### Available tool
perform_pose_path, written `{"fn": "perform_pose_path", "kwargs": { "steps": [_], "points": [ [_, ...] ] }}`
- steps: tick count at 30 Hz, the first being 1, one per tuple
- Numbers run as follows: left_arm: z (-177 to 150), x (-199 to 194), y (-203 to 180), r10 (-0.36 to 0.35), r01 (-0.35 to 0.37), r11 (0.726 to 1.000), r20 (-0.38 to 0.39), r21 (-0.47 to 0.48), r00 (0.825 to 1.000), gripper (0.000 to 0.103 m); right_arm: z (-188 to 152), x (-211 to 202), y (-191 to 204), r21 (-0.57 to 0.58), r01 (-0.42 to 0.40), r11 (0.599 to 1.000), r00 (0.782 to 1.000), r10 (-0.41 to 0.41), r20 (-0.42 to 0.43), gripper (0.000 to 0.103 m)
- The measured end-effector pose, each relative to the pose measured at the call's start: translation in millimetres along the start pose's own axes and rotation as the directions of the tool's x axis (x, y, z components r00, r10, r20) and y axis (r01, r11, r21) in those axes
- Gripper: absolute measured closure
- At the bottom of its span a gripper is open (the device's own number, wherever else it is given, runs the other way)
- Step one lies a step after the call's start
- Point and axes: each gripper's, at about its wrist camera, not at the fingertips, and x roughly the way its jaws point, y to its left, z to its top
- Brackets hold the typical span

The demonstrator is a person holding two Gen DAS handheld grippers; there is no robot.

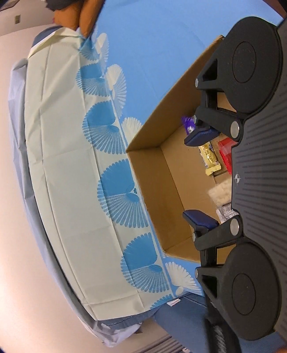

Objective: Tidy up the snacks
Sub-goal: 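Move both tools back toward the remaining snacks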

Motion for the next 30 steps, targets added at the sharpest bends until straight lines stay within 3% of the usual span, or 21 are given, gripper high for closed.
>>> {"fn": "perform_pose_path", "kwargs": {
  "steps": [4,8,12,14,17,23,25,27,30],
  "points": [
    [-2,-15,51,0.015,-0.015,0.999,-0.003,-0.039,1.000,0.074,-4,0,10,-0.033,-0.016,0.999,1.000,0.016,0.008,0.037],
    [-11,-23,102,0.079,-0.079,0.995,-0.015,-0.059,0.997,0.085,-10,-4,25,-0.096,-0.048,0.994,0.998,0.050,0.022,0.038],
    [-20,-27,143,0.122,-0.124,0.985,-0.025,-0.116,0.992,0.086,-19,-11,44,-0.164,-0.099,0.982,0.993,0.107,0.045,0.039],
    [-21,-28,159,0.132,-0.134,0.979,-0.026,-0.153,0.991,0.087,-22,-14,52,-0.183,-0.136,0.974,0.988,0.147,0.051,0.048],
    [-17,-27,177,0.134,-0.137,0.971,-0.024,-0.194,0.991,0.087,-27,-19,68,-0.214,-0.207,0.955,0.972,0.225,0.062,0.059],
    [-2,-8,202,0.140,-0.146,0.939,-0.042,-0.312,0.989,0.086,-41,-34,106,-0.282,-0.368,0.886,0.915,0.399,0.059,0.059],
    [3,2,212,0.141,-0.150,0.919,-0.054,-0.364,0.989,0.083,-46,-38,118,-0.306,-0.411,0.859,0.896,0.443,0.041,0.059],
    [8,15,219,0.155,-0.171,0.895,-0.073,-0.412,0.985,0.062,-49,-38,128,-0.322,-0.442,0.837,0.882,0.471,0.014,0.059],
    [16,41,224,0.158,-0.182,0.879,-0.091,-0.441,0.983,0.056,-50,-34,136,-0.326,-0.457,0.828,0.879,0.477,-0.021,0.059]
  ]
}}
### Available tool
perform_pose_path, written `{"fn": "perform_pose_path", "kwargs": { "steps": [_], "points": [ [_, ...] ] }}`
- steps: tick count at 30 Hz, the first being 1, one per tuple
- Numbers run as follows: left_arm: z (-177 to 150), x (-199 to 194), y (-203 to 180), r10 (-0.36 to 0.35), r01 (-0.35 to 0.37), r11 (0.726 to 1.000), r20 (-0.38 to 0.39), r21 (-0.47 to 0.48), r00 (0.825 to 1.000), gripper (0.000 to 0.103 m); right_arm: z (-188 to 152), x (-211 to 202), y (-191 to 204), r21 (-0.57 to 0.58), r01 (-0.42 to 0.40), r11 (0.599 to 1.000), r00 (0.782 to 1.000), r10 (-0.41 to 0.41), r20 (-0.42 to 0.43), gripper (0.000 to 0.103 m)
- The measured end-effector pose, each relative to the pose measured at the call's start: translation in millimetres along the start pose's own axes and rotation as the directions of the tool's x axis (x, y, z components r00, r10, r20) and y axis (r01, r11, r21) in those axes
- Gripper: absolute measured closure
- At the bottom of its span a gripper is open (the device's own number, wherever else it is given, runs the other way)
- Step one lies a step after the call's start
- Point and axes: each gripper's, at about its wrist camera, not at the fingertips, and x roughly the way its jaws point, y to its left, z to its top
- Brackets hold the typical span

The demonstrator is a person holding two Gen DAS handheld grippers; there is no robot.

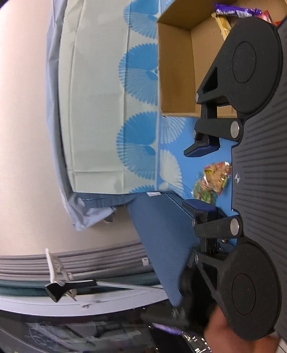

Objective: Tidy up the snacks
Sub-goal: 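Move both tools back toward the remaining snacks, then grasp the clear cracker bag with the right tool while the left tool grasps the black cracker packet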

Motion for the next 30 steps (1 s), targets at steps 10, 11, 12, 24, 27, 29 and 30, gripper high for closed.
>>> {"fn": "perform_pose_path", "kwargs": {
  "steps": [10,11,12,24,27,29,30],
  "points": [
    [9,81,-14,0.192,-0.191,0.981,-0.029,0.041,0.981,0.037,-8,19,-5,0.045,0.000,0.999,0.996,0.004,-0.084,0.055],
    [8,84,-13,0.202,-0.199,0.978,-0.040,0.065,0.979,0.052,-9,20,-4,0.045,-0.003,0.999,0.996,0.006,-0.088,0.051],
    [6,83,-12,0.203,-0.199,0.976,-0.042,0.091,0.978,0.056,-10,21,-3,0.043,-0.005,0.999,0.996,0.009,-0.092,0.049],
    [-72,-1,29,0.078,-0.033,0.957,-0.145,0.287,0.986,0.060,-12,35,10,0.054,-0.008,0.999,0.989,0.016,-0.149,0.034],
    [-82,-18,31,0.040,0.001,0.959,-0.137,0.285,0.990,0.059,-5,48,14,0.080,0.008,0.997,0.982,0.007,-0.187,0.024],
    [-85,-22,28,0.035,-0.001,0.954,-0.109,0.301,0.993,0.055,0,67,20,0.071,0.041,0.997,0.972,-0.024,-0.233,0.014],
    [-86,-21,26,0.039,-0.005,0.951,-0.104,0.308,0.994,0.054,2,80,23,0.069,0.050,0.996,0.965,-0.030,-0.262,0.013]
  ]
}}
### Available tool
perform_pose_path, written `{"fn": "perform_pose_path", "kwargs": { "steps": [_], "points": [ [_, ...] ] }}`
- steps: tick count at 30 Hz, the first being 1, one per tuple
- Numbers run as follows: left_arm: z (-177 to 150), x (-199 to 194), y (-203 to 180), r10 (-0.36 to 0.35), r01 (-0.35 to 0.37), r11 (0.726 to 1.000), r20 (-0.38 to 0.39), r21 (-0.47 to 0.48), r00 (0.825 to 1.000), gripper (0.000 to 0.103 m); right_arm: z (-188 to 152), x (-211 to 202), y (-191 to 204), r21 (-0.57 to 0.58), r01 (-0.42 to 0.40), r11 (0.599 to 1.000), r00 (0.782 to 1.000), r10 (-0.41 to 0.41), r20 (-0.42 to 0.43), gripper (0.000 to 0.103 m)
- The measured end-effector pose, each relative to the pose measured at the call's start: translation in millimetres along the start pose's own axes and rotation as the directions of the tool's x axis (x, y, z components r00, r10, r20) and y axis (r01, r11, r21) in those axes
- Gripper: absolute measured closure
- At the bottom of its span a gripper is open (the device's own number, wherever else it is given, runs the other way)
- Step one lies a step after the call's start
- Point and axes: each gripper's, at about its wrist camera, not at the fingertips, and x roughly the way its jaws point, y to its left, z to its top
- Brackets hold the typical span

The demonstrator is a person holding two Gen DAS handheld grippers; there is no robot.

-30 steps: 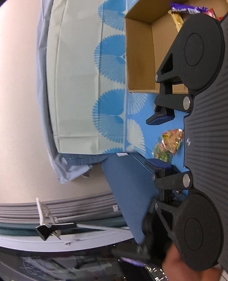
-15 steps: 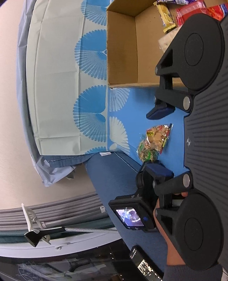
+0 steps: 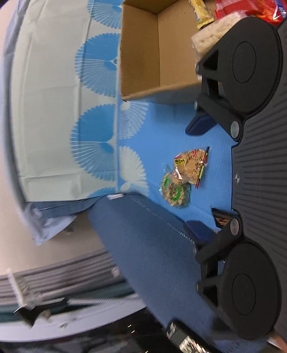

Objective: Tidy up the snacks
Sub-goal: 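Grasp the clear cracker bag with the right tool while the left tool grasps the black cracker packet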

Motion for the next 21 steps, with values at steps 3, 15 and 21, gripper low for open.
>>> {"fn": "perform_pose_path", "kwargs": {
  "steps": [3,15,21],
  "points": [
    [0,7,-1,0.008,-0.008,1.000,-0.017,-0.005,1.000,0.050,17,47,6,0.003,0.055,0.998,0.996,-0.055,-0.074,0.010],
    [6,12,2,-0.016,0.016,1.000,-0.010,0.001,1.000,0.047,5,192,-14,-0.002,0.146,0.989,0.917,-0.136,-0.374,0.040],
    [5,14,0,-0.008,0.009,1.000,-0.012,0.024,1.000,0.059,1,154,-13,-0.047,0.095,0.994,0.942,-0.105,-0.320,0.049]
  ]
}}
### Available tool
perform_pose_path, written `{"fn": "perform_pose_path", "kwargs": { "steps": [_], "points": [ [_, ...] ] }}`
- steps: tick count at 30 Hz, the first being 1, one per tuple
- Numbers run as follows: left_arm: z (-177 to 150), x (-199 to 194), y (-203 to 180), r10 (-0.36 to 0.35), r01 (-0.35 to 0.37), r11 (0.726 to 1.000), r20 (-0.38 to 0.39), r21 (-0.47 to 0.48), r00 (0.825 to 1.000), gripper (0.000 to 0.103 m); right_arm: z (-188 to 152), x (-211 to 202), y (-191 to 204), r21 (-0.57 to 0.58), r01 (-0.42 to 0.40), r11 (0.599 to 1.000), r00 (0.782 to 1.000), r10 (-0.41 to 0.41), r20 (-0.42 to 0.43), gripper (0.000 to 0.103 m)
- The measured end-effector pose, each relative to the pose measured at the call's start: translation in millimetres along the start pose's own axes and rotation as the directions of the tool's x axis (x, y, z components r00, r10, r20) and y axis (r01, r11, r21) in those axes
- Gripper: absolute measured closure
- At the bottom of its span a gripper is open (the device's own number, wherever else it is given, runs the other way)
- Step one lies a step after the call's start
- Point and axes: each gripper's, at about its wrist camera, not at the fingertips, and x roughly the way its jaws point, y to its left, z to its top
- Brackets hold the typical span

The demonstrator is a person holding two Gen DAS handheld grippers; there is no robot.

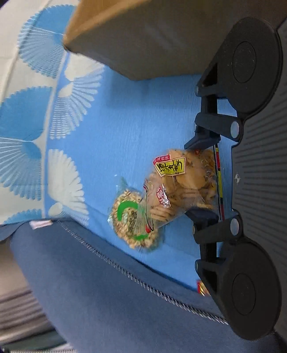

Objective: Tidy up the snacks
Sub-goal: 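Grasp the clear cracker bag with the right tool while the left tool grasps the black cracker packet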

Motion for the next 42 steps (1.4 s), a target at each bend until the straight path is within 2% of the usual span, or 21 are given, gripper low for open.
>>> {"fn": "perform_pose_path", "kwargs": {
  "steps": [2,8,15,19,25,27,31,35,37,40,42],
  "points": [
    [0,0,-1,-0.002,0.002,1.000,-0.003,0.009,1.000,0.063,-4,-24,-2,-0.017,-0.005,1.000,0.999,0.006,0.032,0.050],
    [1,-4,0,-0.017,0.017,1.000,-0.003,0.017,1.000,0.063,-26,-104,-3,-0.080,-0.031,0.996,0.994,0.039,0.104,0.050],
    [-5,-28,4,-0.062,0.062,0.998,0.002,0.029,0.998,0.064,-81,-176,12,-0.173,-0.081,0.982,0.987,0.104,0.125,0.050],
    [-11,-42,3,-0.069,0.069,0.996,-0.001,0.061,0.998,0.064,-115,-174,26,-0.245,-0.066,0.967,0.990,0.094,0.107,0.050],
    [-17,-45,0,-0.041,0.046,0.994,-0.047,0.100,0.998,0.064,-153,-135,32,-0.250,-0.022,0.968,0.999,0.032,0.039,0.050],
    [-17,-39,-1,-0.029,0.036,0.994,-0.077,0.103,0.997,0.064,-157,-122,33,-0.225,-0.020,0.974,1.000,0.020,-0.004,0.050],
    [-17,-30,-1,-0.007,0.020,0.994,-0.124,0.103,0.992,0.063,-160,-111,37,-0.233,0.007,0.972,1.000,-0.009,-0.008,0.048],
    [-18,-26,1,-0.004,0.018,0.995,-0.136,0.100,0.991,0.060,-161,-105,35,-0.197,-0.021,0.980,0.999,0.013,-0.043,0.043],
    [-18,-25,1,-0.001,0.015,0.995,-0.138,0.101,0.990,0.059,-159,-105,34,-0.200,-0.033,0.979,0.999,0.026,-0.038,0.041],
    [-19,-22,-2,0.012,0.005,0.994,-0.142,0.112,0.990,0.056,-157,-105,34,-0.194,-0.048,0.980,0.999,0.043,-0.027,0.032],
    [-20,-20,-5,0.022,-0.004,0.992,-0.143,0.126,0.990,0.051,-155,-103,32,-0.186,-0.055,0.981,0.998,0.051,-0.023,0.031]
  ]
}}
